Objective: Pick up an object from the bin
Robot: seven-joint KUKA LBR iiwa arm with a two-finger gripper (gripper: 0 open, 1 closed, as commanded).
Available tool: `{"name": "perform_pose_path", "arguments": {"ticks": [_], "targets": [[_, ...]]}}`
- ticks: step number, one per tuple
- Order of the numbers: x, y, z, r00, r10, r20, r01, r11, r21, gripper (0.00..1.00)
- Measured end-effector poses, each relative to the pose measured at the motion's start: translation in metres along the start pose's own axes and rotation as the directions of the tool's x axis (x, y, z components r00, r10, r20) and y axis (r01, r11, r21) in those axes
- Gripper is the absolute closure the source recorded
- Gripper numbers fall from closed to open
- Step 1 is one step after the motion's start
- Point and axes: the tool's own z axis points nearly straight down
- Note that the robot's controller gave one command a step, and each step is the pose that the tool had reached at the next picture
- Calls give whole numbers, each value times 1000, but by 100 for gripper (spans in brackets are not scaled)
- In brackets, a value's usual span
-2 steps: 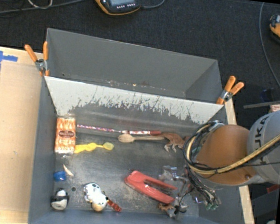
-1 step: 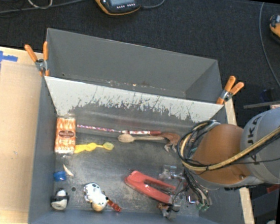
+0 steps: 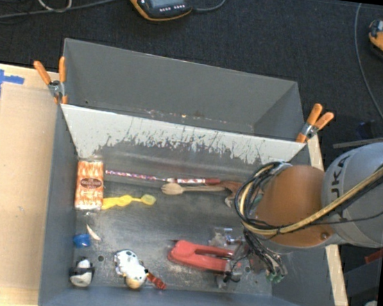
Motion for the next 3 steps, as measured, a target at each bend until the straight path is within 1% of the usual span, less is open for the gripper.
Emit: {"name": "perform_pose_path", "arguments": {"ticks": [1, 2, 3], "targets": [[0, 0, 0, 1000, -1, 0, 1, 1000, 0, 100], [-2, 7, -74, 1000, -14, -7, 14, 1000, -2, 100], [-4, 3, -163, 999, -45, -11, 45, 999, -4, 100]]}}
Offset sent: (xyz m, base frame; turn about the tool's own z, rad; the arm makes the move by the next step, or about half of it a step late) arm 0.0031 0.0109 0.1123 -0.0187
